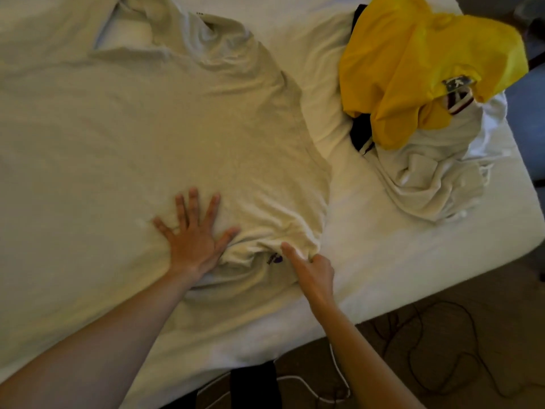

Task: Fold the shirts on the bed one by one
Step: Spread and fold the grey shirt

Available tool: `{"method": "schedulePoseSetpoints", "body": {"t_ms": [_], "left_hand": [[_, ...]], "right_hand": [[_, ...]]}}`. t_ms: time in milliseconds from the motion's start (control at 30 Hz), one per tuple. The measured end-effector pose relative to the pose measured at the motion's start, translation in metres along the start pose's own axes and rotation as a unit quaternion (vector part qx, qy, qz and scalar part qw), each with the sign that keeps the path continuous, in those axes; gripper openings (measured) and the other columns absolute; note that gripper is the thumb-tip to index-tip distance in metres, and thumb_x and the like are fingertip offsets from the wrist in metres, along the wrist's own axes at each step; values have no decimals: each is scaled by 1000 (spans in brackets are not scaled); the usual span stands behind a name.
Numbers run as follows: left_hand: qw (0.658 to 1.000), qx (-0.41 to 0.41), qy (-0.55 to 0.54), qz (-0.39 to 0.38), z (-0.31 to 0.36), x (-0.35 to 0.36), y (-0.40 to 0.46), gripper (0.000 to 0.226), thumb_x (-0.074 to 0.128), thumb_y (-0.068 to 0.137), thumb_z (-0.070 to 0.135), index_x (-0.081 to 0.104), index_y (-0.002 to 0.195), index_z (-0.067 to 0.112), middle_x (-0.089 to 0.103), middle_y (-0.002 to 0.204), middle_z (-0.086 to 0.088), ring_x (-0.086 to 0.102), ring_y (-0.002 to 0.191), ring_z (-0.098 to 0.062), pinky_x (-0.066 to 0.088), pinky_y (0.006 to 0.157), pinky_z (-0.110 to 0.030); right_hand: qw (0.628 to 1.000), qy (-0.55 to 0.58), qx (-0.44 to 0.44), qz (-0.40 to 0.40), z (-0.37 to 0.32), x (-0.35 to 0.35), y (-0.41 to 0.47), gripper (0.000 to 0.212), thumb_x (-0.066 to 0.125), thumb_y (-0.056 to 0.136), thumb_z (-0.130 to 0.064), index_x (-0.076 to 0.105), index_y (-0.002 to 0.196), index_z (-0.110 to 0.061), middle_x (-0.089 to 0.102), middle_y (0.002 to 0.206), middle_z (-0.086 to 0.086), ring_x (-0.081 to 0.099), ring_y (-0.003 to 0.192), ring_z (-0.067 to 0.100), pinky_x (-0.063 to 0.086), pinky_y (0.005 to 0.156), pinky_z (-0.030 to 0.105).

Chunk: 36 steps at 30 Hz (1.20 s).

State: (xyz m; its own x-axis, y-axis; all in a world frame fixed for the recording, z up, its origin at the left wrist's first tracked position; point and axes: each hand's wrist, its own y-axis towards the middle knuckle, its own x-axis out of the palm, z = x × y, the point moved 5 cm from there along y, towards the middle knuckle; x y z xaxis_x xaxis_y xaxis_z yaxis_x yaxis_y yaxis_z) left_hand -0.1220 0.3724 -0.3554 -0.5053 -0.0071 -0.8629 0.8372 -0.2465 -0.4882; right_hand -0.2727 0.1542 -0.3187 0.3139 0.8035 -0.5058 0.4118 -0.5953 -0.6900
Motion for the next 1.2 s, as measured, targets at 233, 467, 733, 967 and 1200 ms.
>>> {"method": "schedulePoseSetpoints", "body": {"t_ms": [233,467,733,967,1200], "left_hand": [[999,-2,-11,-30,-4,3,0,84,10,81,89,-25,147,50,-29,162,3,-26,149,-28,-6,107,-78],[999,13,0,-47,-8,6,-5,78,3,83,86,-34,140,48,-40,156,4,-35,145,-28,-11,108,-76],[997,65,10,-47,-43,20,-48,78,-4,81,84,-32,144,47,-40,156,3,-33,146,-27,-12,114,-66],[984,176,13,-32,-80,23,-88,88,22,83,81,-8,156,42,-20,165,1,-17,152,-25,-6,119,-58],[988,153,8,-25,-78,11,-88,88,53,85,19,6,158,38,-9,167,2,-5,154,-24,3,121,-54]], "right_hand": [[982,149,93,-71,49,6,-19,27,62,96,-35,67,91,-9,56,60,1,53,43,9,44,43,28],[997,50,25,-56,43,7,-35,43,72,75,-67,69,65,-24,60,55,-9,57,55,7,43,50,28],[994,-1,96,-59,56,14,-52,29,67,87,-36,62,77,-9,64,63,3,66,60,19,59,65,49],[974,143,168,-52,60,53,-85,15,70,88,-19,68,100,-11,69,95,10,67,88,26,61,64,34],[964,167,206,-26,57,47,-87,14,48,97,-12,59,89,-16,60,98,12,59,91,30,55,70,43]]}}
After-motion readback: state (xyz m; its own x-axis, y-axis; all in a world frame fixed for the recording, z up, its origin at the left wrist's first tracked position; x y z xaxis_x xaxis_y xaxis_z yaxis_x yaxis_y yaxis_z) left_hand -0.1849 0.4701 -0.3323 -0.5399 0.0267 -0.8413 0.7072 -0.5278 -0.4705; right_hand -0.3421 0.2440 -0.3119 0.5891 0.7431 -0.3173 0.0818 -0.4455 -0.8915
